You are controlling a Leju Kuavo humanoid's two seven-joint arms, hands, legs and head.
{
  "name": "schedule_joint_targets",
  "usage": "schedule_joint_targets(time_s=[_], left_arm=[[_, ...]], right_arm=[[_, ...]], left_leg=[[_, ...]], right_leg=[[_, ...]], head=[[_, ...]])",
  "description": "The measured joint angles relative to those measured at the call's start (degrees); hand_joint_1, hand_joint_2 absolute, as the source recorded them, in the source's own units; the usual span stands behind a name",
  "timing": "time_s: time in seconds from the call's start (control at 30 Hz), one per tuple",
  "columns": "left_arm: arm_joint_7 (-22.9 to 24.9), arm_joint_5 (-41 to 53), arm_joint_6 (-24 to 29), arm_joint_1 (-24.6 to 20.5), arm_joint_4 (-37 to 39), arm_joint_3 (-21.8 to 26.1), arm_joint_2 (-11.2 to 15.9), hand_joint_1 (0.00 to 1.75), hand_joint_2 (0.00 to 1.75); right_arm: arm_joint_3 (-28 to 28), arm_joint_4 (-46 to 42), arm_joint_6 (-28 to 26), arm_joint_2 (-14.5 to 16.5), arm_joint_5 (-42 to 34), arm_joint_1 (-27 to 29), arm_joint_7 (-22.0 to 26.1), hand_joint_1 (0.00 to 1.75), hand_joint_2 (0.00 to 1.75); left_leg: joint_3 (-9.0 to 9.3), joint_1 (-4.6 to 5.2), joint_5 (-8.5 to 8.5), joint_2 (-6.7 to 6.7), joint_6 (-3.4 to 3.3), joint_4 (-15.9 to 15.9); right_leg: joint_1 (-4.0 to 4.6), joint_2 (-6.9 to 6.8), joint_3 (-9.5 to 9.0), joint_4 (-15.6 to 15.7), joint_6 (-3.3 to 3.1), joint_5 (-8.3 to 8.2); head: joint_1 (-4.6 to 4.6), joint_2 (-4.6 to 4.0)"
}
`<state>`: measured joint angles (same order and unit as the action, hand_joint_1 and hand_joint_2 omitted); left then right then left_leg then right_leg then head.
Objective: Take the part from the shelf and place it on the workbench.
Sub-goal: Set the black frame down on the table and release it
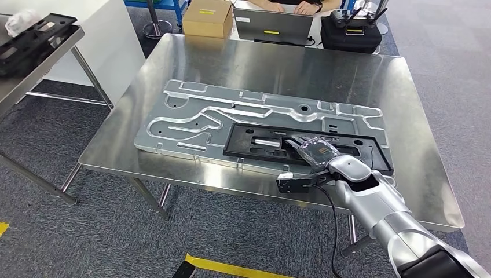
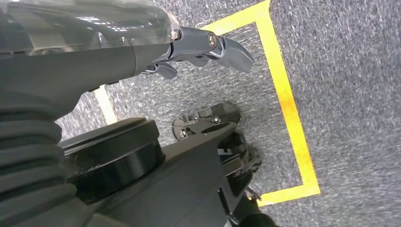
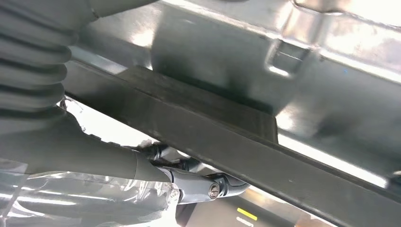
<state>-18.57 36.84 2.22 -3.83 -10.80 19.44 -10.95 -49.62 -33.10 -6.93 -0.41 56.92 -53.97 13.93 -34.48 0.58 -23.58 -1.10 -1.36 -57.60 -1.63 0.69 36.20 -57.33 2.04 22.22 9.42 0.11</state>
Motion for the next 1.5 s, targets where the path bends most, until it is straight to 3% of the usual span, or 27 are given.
schedule_joint_targets(time_s=[0.27, 0.93, 1.07, 1.33, 1.4, 1.5], left_arm=[[0.7, 1.1, 0.2, -0.2, 0.0, -0.2, 0.0, 0.00, 1.75], [0.9, 1.0, 0.5, -0.4, 0.0, -0.2, 0.0, 0.00, 1.75], [-0.1, 0.2, 0.2, -0.4, 0.0, -0.1, 0.0, 0.00, 0.00], [-2.0, -2.0, -0.8, -1.0, 0.0, 0.7, 0.0, 0.00, 0.00], [-2.1, -2.0, -0.8, -1.1, 0.0, 1.0, 0.0, 0.00, 0.00], [-2.1, -2.1, -0.8, -1.1, 0.0, 1.6, 0.0, 0.00, 0.00]], right_arm=[[0.3, -2.7, 0.6, -1.7, 0.5, 1.5, -0.6, 0.00, 0.00], [0.5, -3.6, 1.3, -1.8, 0.9, 1.7, -0.6, 0.00, 0.00], [0.7, -3.5, 1.6, -1.8, 0.9, 1.8, -0.9, 0.00, 0.00], [1.2, -3.4, 2.4, -3.7, 4.3, 0.2, -2.8, 0.00, 0.00], [1.3, -3.4, 5.3, -5.1, 5.0, -3.4, -2.8, 0.00, 0.00], [1.6, -2.9, 11.9, -6.8, 4.9, -13.1, -2.1, 0.00, 0.00]], left_leg=[[-0.01, 0.00, 0.08, 0.02, -0.02, 0.0], [-0.10, 0.00, 0.10, 0.02, -0.04, 0.0], [-0.15, 0.00, 0.10, 0.02, -0.04, 0.0], [-0.29, 0.03, 0.15, 0.00, -0.10, 0.0], [-0.54, 0.10, 0.29, -0.01, -0.16, 0.0], [-1.07, 0.23, 0.51, 0.09, -0.20, 0.0]], right_leg=[[0.00, 0.01, 0.00, 0.0, 0.00, -0.11], [0.00, 0.01, 0.08, 0.0, -0.02, -0.12], [0.00, 0.01, 0.14, 0.0, -0.02, -0.12], [-0.04, 0.00, 0.25, 0.0, 0.05, -0.17], [-0.13, 0.00, 0.48, 0.0, 0.15, -0.31], [-0.25, 0.11, 1.10, 0.0, 0.21, -0.60]], head=[[0.00, 0.00], [0.00, 0.01], [0.00, 0.01], [0.00, 0.01], [0.00, 0.02], [0.00, 0.01]])
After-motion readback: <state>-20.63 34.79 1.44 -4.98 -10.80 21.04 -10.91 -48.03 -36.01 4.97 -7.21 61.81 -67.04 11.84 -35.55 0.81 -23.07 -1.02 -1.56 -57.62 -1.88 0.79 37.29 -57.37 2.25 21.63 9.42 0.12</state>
